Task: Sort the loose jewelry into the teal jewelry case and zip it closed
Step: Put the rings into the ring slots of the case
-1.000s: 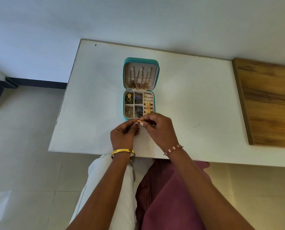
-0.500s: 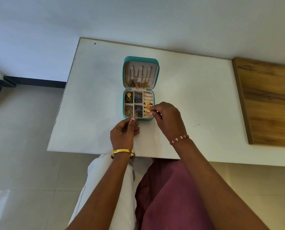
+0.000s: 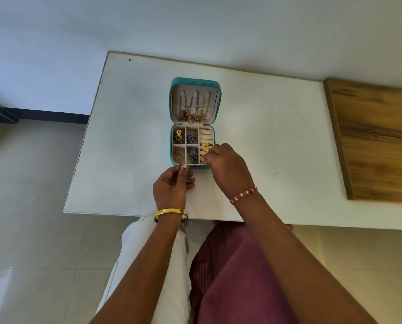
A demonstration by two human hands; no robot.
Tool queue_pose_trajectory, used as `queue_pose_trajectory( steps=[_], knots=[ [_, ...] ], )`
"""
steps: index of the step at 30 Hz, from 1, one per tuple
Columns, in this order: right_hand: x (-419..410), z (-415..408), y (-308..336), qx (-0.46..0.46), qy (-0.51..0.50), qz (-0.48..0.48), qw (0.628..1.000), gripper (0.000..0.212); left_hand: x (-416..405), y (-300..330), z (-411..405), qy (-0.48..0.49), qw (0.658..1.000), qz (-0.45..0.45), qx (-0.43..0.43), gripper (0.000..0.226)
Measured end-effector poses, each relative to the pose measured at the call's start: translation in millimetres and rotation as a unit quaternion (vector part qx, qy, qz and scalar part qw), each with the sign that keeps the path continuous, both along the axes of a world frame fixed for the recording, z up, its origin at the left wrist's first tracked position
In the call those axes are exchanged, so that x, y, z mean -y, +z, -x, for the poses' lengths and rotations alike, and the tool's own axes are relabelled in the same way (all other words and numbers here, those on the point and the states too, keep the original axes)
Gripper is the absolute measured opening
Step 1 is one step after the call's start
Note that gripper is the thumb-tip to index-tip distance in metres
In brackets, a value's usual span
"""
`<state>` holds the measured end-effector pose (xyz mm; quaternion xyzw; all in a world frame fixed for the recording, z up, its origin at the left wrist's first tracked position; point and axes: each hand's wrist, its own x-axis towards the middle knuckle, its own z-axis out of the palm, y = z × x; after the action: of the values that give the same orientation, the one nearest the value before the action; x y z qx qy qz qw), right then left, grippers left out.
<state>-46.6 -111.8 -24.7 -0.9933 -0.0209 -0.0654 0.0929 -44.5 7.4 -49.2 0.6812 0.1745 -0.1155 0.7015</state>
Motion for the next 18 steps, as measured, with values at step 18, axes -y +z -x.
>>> queue_pose_trajectory(
  steps=[18],
  knots=[
    [-11.9,13.7,-15.8,0.083,-0.073,-0.026,0.994,0.023,-0.4,2.3,0.9,-0.007,1.0,-0.017,0.002,0.009]
  ],
)
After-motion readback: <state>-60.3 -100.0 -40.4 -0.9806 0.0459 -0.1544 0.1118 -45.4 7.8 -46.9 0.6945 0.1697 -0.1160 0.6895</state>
